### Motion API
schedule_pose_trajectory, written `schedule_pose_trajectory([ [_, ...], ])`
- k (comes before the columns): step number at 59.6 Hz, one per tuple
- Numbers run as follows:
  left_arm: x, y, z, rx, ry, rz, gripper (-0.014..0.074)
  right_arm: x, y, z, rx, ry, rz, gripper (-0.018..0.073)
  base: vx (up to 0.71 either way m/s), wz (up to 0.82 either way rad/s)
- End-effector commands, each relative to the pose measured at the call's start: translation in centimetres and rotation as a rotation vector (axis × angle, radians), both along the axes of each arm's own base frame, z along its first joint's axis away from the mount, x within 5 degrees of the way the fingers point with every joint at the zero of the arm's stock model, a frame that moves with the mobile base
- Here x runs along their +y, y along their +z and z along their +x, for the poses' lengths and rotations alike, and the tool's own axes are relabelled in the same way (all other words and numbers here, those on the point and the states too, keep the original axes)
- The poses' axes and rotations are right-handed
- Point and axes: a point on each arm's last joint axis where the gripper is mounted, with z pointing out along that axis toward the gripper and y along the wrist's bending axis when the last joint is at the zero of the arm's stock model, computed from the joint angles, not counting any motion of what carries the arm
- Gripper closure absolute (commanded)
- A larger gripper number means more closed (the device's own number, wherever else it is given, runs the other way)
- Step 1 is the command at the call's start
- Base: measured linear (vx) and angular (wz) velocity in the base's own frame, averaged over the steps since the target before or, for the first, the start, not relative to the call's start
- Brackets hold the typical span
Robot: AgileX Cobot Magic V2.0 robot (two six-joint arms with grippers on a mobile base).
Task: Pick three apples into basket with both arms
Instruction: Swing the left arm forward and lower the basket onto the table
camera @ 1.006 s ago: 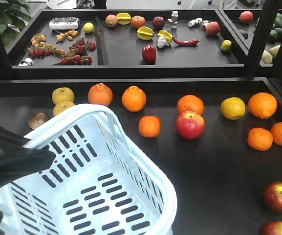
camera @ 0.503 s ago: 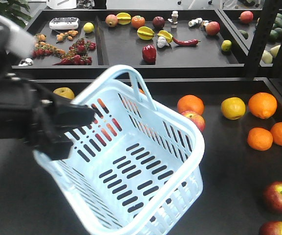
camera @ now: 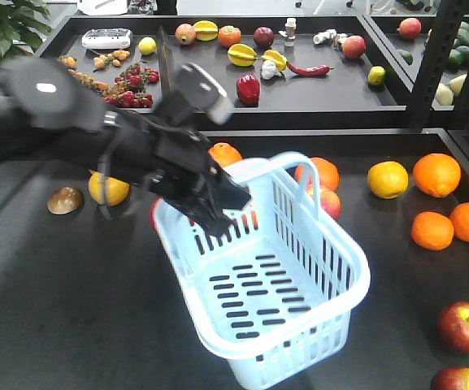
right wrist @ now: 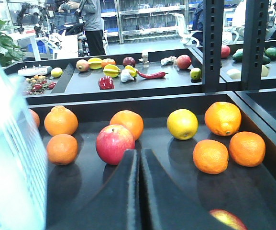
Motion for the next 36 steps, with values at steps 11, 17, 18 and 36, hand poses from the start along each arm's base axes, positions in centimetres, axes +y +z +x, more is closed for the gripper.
schedule_pose_trajectory([
  [11, -1.9, 0.5, 2.4, -0.046, -0.022, -0.060, 0.0602, 0.0, 0.3, 0.0, -0.074, 0.002, -0.014, 0.0564, 0.00, 0.00],
  [17, -2.0, 0.4, 2.8, -0.055, -0.008, -0.063, 0.0602, 0.0, 0.3, 0.0, -0.074, 0.002, -0.014, 0.0564, 0.00, 0.00],
  [18, -2.0, 0.3, 2.9, -0.058, -0.004, -0.062, 0.0602, 0.0, 0.3, 0.0, -0.074, 0.002, -0.014, 0.0564, 0.00, 0.00],
  [36, -2.0, 0.0, 3.2, -0.065, 0.010, -0.062, 0.0589, 0.0, 0.3, 0.0, -0.074, 0.002, -0.014, 0.0564, 0.00, 0.00],
])
